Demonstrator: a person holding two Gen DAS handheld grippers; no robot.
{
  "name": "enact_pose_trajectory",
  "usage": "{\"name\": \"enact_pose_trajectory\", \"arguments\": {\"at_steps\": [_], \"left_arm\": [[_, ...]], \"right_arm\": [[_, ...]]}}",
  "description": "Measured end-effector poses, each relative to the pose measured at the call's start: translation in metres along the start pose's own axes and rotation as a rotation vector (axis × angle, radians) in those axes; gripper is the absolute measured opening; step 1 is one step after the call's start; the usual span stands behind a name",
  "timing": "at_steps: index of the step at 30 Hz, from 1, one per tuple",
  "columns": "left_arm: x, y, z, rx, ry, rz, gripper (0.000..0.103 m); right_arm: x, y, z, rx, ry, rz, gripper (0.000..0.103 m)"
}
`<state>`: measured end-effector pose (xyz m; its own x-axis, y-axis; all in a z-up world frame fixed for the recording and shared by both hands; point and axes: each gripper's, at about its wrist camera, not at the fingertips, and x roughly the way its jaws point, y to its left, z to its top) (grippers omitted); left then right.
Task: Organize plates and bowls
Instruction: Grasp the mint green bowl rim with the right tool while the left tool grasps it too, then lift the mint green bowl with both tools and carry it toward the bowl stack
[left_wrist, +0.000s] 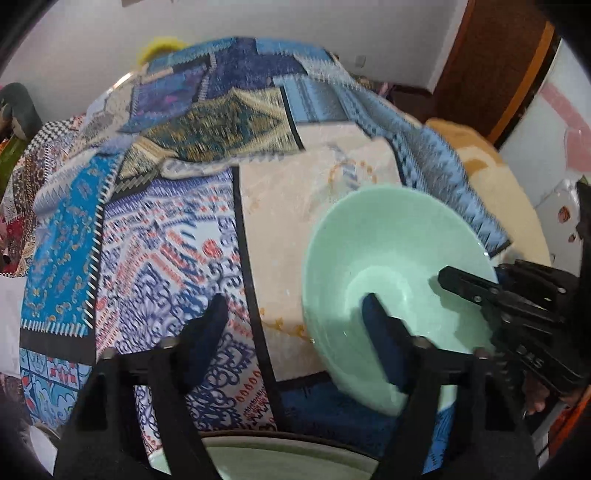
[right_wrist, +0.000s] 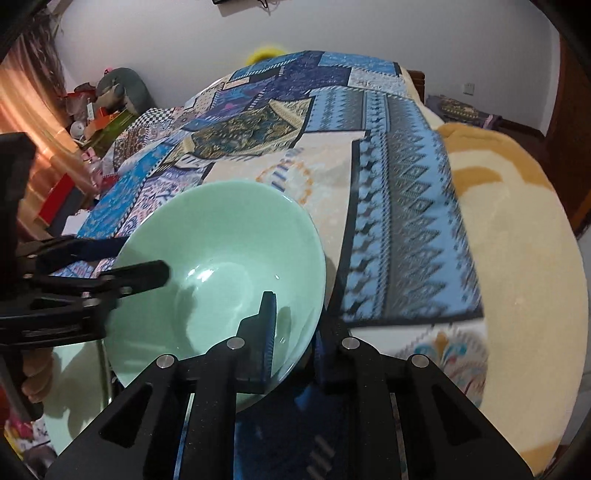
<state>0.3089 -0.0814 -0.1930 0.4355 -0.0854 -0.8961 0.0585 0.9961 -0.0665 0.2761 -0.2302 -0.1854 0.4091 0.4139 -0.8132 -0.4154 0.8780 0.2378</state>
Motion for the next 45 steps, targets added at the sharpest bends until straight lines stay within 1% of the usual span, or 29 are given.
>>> {"name": "enact_pose_trajectory", "arguments": {"at_steps": [3,4,7,8,9,10,11,13,16,21,25,30,37,45], "left_arm": [[0.010,-0.002,-0.005,0.003,0.043,-0.019,0.052],[0.012,-0.003,-0.006,0.004,0.050,-0.023,0.051],[0.017,-0.005,-0.007,0.005,0.057,-0.041,0.042],[0.017,-0.006,-0.008,0.010,0.054,-0.049,0.035],[0.017,-0.009,-0.008,0.018,0.053,-0.056,0.025],[0.017,-0.011,-0.008,0.028,0.054,-0.063,0.020],[0.015,-0.015,-0.008,0.039,0.049,-0.057,0.019],[0.012,-0.017,-0.009,0.045,0.036,-0.044,0.019],[0.009,-0.017,-0.011,0.035,0.036,-0.055,0.018],[-0.008,-0.020,-0.019,0.031,0.009,-0.066,0.018],[-0.028,-0.022,-0.024,0.032,-0.027,-0.079,0.018],[-0.061,-0.023,-0.034,0.037,-0.093,-0.081,0.018],[-0.102,-0.013,-0.054,0.024,-0.155,-0.093,0.018],[-0.135,0.011,-0.083,-0.002,-0.203,-0.097,0.018]], "right_arm": [[-0.002,0.002,-0.005,0.011,0.005,0.006,0.017],[-0.002,0.002,-0.006,0.012,0.004,0.006,0.017],[-0.003,0.004,-0.007,0.026,-0.003,0.011,0.017],[-0.003,0.004,-0.007,0.031,-0.007,0.013,0.017],[-0.004,0.004,-0.007,0.035,-0.011,0.014,0.017],[-0.003,0.004,-0.006,0.040,-0.015,0.012,0.017],[-0.004,0.005,-0.007,0.043,-0.017,0.010,0.017],[-0.006,0.005,-0.009,0.054,-0.023,0.012,0.017],[-0.011,0.007,-0.011,0.065,-0.033,0.007,0.017],[-0.026,0.013,-0.015,0.068,-0.059,-0.002,0.017],[-0.043,0.022,-0.019,0.066,-0.091,-0.012,0.017],[-0.061,0.035,-0.024,0.061,-0.123,-0.012,0.017],[-0.082,0.061,-0.028,0.048,-0.166,-0.001,0.017],[-0.086,0.099,-0.040,0.004,-0.183,0.007,0.017]]}}
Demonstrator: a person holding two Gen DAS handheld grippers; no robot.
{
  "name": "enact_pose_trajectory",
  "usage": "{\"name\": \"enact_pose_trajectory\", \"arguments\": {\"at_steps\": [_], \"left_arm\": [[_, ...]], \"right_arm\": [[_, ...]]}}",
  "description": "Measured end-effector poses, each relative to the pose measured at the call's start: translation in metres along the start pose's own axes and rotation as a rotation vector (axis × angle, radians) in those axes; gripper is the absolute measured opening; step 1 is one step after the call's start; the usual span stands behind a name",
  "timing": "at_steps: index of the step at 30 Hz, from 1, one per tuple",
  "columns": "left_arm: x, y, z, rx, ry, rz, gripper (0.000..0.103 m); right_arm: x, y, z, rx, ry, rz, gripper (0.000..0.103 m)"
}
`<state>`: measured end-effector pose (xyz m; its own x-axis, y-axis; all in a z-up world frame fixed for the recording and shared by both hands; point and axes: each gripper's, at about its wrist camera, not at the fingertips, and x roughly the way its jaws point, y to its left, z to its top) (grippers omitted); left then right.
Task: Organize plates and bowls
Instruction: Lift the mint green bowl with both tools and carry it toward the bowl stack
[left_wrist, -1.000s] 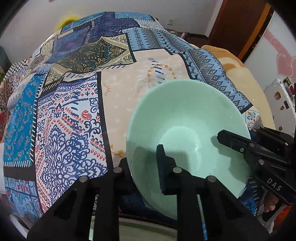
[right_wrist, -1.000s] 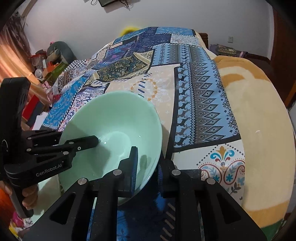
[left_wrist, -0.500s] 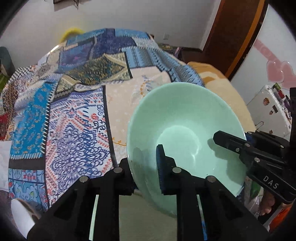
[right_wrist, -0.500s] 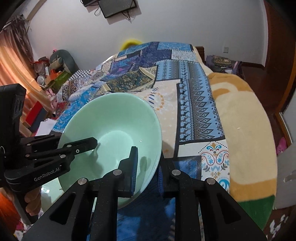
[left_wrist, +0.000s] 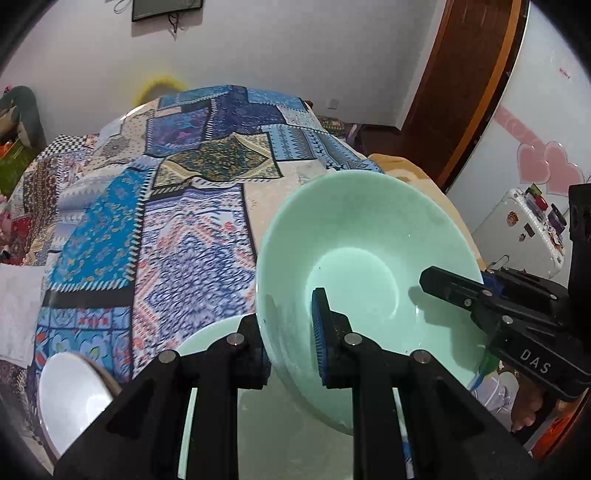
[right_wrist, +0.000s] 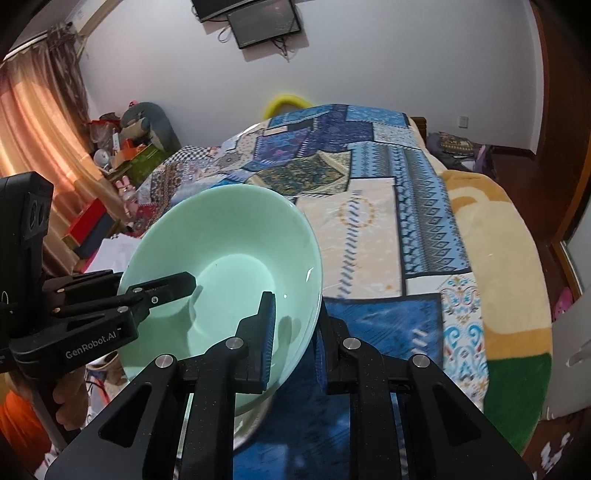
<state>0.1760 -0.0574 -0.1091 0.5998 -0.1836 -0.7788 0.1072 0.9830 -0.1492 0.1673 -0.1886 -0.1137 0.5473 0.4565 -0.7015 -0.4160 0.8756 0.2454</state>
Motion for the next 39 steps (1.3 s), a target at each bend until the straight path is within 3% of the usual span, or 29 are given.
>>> {"name": "enact_pose_trajectory", "arguments": {"at_steps": [6,17,39], "left_arm": [[-0.030,0.023,-0.022,-0.006,-0.041,0.026,0.018],[-0.073,0.089,-0.062,-0.108,-0.082,0.061,0.018],[-0.100,0.187,-0.118,-0.255,-0.097,0.146,0.018]], "right_arm": [[0.002,0.033,-0.008,-0.022,-0.002,0.033,0.017],[0.022,0.098,-0.016,-0.089,0.005,0.081,0.017],[0.073,0.181,-0.033,-0.132,0.101,0.196,0.017]]}}
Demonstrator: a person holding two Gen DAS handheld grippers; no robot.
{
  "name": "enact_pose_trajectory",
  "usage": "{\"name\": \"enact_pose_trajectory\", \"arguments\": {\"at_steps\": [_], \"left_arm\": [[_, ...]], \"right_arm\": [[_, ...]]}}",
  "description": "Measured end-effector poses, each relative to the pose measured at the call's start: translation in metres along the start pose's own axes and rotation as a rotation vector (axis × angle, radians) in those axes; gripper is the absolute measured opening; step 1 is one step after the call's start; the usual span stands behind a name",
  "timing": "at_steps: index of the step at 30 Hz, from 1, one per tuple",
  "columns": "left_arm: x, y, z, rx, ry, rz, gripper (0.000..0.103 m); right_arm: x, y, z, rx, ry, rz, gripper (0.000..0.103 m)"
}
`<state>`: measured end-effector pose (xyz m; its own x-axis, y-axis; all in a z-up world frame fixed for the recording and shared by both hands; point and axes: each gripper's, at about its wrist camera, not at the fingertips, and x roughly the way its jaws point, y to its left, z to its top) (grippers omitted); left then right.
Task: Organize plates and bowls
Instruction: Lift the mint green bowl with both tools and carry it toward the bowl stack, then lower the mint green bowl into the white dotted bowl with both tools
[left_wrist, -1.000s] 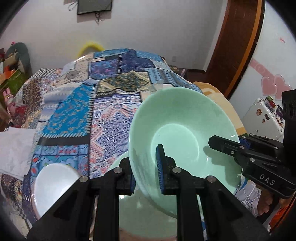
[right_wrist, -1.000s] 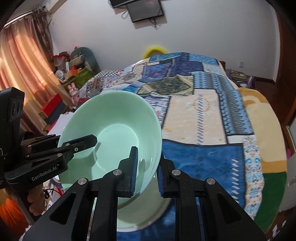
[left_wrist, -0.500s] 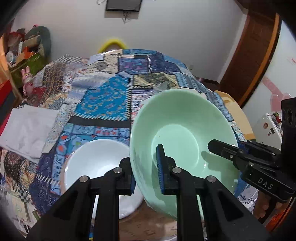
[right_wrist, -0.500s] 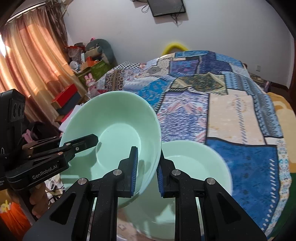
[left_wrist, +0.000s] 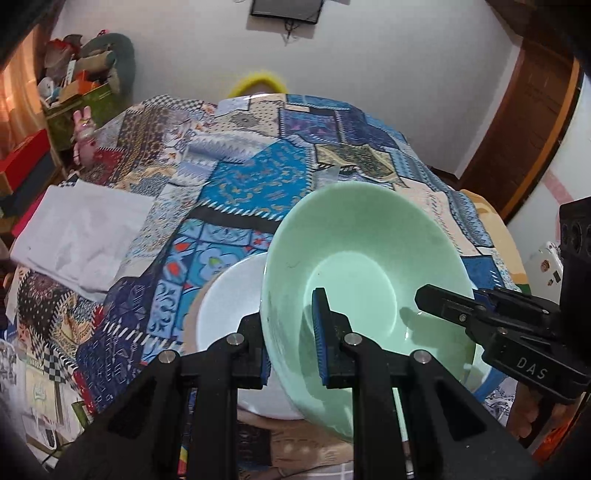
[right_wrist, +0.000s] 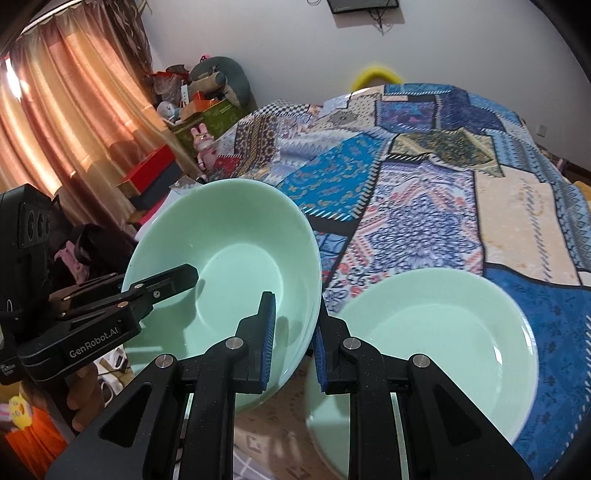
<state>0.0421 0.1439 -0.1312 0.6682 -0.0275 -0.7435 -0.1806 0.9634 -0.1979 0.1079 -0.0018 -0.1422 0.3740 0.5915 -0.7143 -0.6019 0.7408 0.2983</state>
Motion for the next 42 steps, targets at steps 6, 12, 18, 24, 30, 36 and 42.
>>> {"name": "enact_pose_trajectory", "arguments": {"at_steps": [6,12,18,24,30,36,42], "left_arm": [[0.013,0.026,-0.006,-0.051,0.027,0.012,0.018],[0.027,0.041,-0.012,-0.069,0.047,0.020,0.018],[0.039,0.048,-0.018,-0.074,0.062,0.034,0.018],[0.042,0.056,-0.021,-0.087,0.061,0.006,0.018],[0.041,0.057,-0.022,-0.095,0.078,-0.008,0.018],[0.033,0.052,-0.016,-0.068,0.072,0.034,0.019],[0.028,0.054,-0.014,-0.058,0.049,0.076,0.020]], "right_arm": [[0.020,0.011,0.002,-0.004,0.028,0.004,0.017],[0.037,0.012,-0.001,0.009,0.063,0.014,0.017],[0.042,0.017,-0.002,-0.018,0.074,-0.001,0.017],[0.043,0.018,-0.003,-0.028,0.063,-0.008,0.017],[0.042,0.013,-0.004,-0.006,0.052,0.015,0.017],[0.039,0.011,-0.004,-0.005,0.039,0.019,0.017],[0.031,0.013,-0.004,-0.030,0.010,-0.011,0.018]]}}
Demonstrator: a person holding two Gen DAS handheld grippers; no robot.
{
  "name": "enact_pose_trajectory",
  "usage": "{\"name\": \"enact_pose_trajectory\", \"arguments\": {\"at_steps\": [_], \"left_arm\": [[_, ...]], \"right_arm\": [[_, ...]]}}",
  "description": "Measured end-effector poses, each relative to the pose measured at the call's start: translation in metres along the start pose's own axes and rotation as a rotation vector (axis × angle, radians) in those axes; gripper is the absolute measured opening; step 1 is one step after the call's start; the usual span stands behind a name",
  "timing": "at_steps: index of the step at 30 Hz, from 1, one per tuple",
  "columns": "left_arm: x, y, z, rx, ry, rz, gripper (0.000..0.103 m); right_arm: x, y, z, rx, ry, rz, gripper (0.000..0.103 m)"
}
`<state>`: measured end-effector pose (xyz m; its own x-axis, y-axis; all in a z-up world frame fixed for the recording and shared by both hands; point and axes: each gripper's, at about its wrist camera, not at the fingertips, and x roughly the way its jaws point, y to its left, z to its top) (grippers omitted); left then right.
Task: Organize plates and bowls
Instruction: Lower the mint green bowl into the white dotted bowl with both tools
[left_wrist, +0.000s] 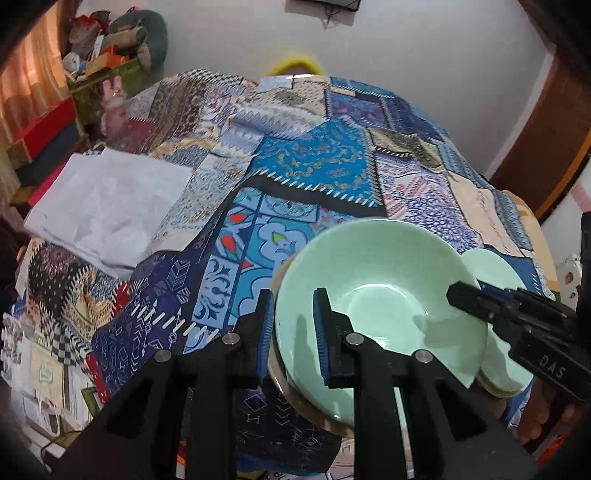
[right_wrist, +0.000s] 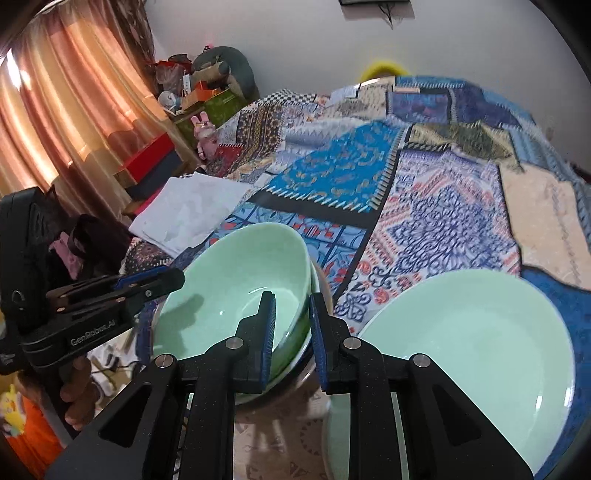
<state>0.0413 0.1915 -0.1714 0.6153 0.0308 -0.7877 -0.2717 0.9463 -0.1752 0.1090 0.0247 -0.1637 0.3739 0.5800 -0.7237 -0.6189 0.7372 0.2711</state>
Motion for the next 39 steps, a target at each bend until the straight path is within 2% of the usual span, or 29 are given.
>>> {"name": "enact_pose_trajectory", "arguments": {"at_steps": [7,11,16,18,24,33,39], "left_arm": [[-0.006,-0.005,-0.002,0.016,-0.022,0.004,0.021],[-0.012,0.004,-0.004,-0.019,-0.035,-0.001,0.033],[-0.010,0.016,-0.011,-0.048,-0.029,-0.002,0.046],[-0.004,0.020,-0.015,-0.061,-0.010,-0.008,0.046],[0.016,0.024,-0.027,-0.084,0.050,-0.052,0.046],[0.025,0.029,-0.034,-0.098,0.038,-0.097,0.050],[0.028,0.034,-0.039,-0.112,0.040,-0.115,0.049]], "right_arm": [[-0.009,0.006,-0.001,-0.060,-0.022,-0.053,0.019],[-0.008,-0.001,0.000,-0.039,-0.011,-0.055,0.022],[-0.004,-0.007,-0.003,-0.009,-0.004,-0.064,0.036],[-0.001,-0.007,-0.004,-0.006,0.006,-0.067,0.040],[0.009,-0.005,-0.006,0.001,0.031,-0.058,0.041],[0.021,0.001,-0.008,0.009,0.070,-0.036,0.041],[0.031,0.007,-0.013,-0.008,0.103,-0.054,0.041]]}}
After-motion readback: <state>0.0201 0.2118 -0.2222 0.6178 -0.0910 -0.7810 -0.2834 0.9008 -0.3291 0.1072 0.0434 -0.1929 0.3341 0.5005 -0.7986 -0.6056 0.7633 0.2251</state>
